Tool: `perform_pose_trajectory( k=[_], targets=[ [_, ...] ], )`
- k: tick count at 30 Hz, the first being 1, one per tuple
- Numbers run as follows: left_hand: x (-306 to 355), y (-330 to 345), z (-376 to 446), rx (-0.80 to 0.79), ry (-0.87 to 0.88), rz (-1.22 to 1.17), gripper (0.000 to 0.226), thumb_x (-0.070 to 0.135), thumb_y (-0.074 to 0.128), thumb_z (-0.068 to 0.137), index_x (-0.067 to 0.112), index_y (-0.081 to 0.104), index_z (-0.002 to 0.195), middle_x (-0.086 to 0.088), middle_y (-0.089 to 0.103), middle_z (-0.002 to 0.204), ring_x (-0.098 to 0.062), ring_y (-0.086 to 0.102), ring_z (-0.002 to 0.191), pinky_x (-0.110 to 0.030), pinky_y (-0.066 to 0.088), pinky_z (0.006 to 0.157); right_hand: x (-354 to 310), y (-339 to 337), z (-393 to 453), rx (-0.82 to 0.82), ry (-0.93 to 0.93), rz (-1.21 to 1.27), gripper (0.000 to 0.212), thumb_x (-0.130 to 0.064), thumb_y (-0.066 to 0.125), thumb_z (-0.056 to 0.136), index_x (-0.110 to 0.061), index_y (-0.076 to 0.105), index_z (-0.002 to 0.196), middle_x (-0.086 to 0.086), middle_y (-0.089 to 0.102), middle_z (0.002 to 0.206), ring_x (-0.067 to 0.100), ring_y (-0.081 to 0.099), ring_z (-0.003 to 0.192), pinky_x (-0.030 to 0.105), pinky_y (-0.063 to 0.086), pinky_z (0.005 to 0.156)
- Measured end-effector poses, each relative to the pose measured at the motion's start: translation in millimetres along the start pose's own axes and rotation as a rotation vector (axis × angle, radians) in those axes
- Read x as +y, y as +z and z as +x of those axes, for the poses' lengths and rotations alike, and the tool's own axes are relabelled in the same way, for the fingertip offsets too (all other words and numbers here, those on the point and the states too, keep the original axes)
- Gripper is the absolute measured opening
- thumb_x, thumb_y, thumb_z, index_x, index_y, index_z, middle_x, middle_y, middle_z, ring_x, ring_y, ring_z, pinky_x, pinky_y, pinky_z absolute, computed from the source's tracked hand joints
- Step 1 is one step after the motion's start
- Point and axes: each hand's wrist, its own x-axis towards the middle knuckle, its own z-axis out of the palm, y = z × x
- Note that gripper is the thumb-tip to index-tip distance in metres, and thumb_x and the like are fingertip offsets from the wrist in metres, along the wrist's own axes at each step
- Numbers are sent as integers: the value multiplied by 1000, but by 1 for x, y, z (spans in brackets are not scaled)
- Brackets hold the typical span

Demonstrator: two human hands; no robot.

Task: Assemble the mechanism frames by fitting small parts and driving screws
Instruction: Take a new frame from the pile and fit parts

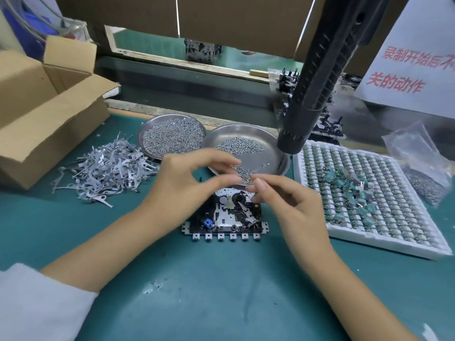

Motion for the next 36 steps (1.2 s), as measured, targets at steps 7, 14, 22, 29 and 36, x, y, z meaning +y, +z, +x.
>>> perform_pose_trajectory(
  k=[7, 14, 22, 29, 36],
  targets=[
    [12, 12, -10, -23, -56, -215, 32, 22, 79, 67, 25, 67, 97, 13, 73, 77, 0, 68, 76, -6, 46, 72, -2, -2, 1, -63, 12, 159, 11, -18, 69, 74, -20, 78, 81, -1, 74, 79, 10, 68, 74, 16, 51, 69],
    [10, 17, -13, -48, -84, -317, 36, 24, 79, 69, 33, 64, 101, 9, 74, 74, -3, 69, 77, -14, 47, 81, 0, 6, -3, -18, -80, 145, 5, -22, 66, 78, -20, 70, 79, -8, 68, 76, 5, 65, 74, 14, 48, 70],
    [11, 16, -14, -40, -32, -200, 35, 17, 78, 72, 29, 63, 101, 9, 73, 76, -4, 69, 80, -19, 53, 74, 4, 11, -7, 29, -48, 56, 8, -22, 61, 82, -19, 67, 79, -6, 65, 74, 8, 61, 72, 18, 49, 71],
    [5, 4, -6, -76, 166, 166, 21, 20, 74, 76, 19, 69, 96, 15, 70, 78, 5, 64, 81, -32, 47, 86, 4, 10, -4, 67, -24, -88, 7, -26, 62, 81, -23, 65, 76, -11, 62, 72, 4, 57, 69, 16, 44, 68],
    [-56, -40, 27, 105, 15, 672, 10, 10, 72, 82, 4, 76, 89, -13, 74, 85, -29, 68, 80, -42, 49, 85, 2, 6, -4, 144, -33, -97, 16, -12, 66, 86, -24, 67, 76, -12, 64, 70, 2, 58, 68, 12, 44, 68]
  ],
)
